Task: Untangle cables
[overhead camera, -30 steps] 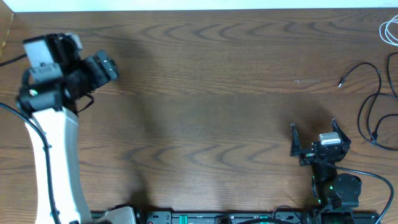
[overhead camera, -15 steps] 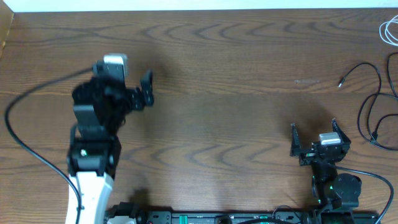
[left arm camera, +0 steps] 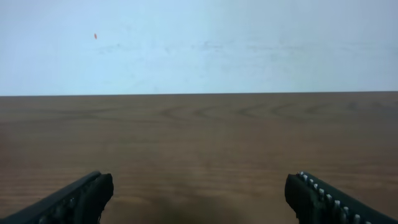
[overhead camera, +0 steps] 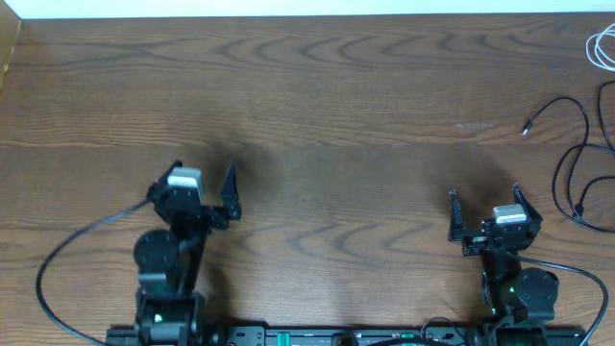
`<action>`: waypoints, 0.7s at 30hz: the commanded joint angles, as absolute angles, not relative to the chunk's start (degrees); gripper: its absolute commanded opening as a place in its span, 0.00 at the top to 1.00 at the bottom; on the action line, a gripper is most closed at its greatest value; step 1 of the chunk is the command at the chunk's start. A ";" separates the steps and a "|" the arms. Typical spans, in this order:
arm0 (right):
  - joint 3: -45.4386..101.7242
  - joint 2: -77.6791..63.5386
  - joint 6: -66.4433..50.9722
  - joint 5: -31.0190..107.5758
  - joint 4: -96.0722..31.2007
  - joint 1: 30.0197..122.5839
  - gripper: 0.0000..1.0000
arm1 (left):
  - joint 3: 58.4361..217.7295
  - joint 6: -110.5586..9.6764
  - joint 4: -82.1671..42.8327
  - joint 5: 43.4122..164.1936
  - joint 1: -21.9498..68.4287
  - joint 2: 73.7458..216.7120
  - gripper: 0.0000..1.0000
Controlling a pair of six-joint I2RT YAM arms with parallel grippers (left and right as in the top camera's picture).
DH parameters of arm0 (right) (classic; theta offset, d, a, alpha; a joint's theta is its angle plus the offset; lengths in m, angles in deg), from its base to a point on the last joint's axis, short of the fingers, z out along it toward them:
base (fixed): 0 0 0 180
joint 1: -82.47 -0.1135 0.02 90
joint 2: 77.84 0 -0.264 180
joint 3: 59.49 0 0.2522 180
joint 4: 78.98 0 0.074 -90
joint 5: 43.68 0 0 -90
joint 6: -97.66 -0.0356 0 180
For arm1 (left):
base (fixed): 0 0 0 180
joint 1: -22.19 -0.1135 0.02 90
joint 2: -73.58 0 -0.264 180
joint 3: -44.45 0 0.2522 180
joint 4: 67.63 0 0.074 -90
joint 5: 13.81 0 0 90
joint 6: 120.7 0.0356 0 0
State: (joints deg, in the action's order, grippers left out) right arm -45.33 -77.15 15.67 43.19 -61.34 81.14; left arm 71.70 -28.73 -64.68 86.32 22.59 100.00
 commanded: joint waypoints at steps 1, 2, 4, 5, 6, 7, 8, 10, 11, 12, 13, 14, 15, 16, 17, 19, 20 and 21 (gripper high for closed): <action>-45.42 -77.46 15.87 43.38 -61.10 80.97 0.01 | 67.92 -27.94 -65.14 85.55 22.59 94.31 0.06; -45.42 -77.46 15.87 43.38 -61.10 80.97 0.01 | 66.79 -27.94 -65.14 85.57 22.59 92.50 0.06; -45.42 -77.46 15.87 43.38 -61.10 80.97 0.01 | 64.91 -27.92 -65.14 85.53 22.59 89.57 0.06; -45.42 -77.46 15.87 43.38 -61.10 80.97 0.01 | 64.18 -27.94 -65.14 85.55 22.59 88.54 0.06; -45.42 -77.46 15.87 43.38 -61.10 80.97 0.01 | 63.38 -27.94 -65.12 85.55 22.59 87.34 0.06; -45.42 -77.46 15.87 43.38 -61.10 80.97 0.01 | 62.61 -27.92 -65.10 85.53 22.59 86.23 0.06; -45.42 -77.46 15.87 43.38 -61.10 80.97 0.01 | 61.98 -27.92 -65.12 85.53 22.59 85.31 0.06; -45.42 -77.46 15.87 43.38 -61.10 80.97 0.01 | 60.60 -27.92 -65.12 85.53 22.59 83.19 0.06; -45.42 -77.46 15.87 43.38 -61.12 80.97 0.01 | 59.88 -27.92 -65.12 85.53 22.59 82.07 0.06; -45.42 -77.46 15.87 43.38 -61.10 80.97 0.01 | 59.24 -27.92 -65.16 85.53 22.59 81.16 0.06; -45.42 -77.46 15.87 43.38 -61.10 80.97 0.01 | 58.46 -27.94 -65.16 85.53 22.59 80.04 0.06; -45.42 -77.46 15.87 43.38 -61.10 80.97 0.01 | 58.44 -27.92 -63.65 85.53 22.59 78.99 0.06; -45.42 -77.46 15.87 43.38 -61.10 80.97 0.01 | 58.44 -27.92 -62.87 85.53 22.62 78.10 0.06; -45.42 -77.46 15.87 43.38 -61.10 80.97 0.01 | 58.44 -27.92 -62.28 85.53 22.59 77.33 0.06; -45.42 -77.46 15.87 43.38 -61.12 80.97 0.01 | 58.44 -27.87 -61.80 85.51 22.59 76.54 0.06; -45.42 -77.46 15.87 43.38 -61.10 80.97 0.01 | 58.44 -27.70 -60.97 85.51 22.59 75.32 0.06; -45.42 -77.46 15.87 43.38 -61.10 80.97 0.01 | 58.44 -27.70 -60.33 85.51 22.59 74.88 0.06; -45.42 -77.46 15.85 43.38 -61.12 80.97 0.01 | 58.44 -27.68 -59.72 85.51 22.59 74.47 0.06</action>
State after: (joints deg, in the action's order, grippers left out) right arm -45.33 -77.15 15.67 43.19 -61.34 81.14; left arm 58.57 -28.73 -60.66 86.27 22.57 76.02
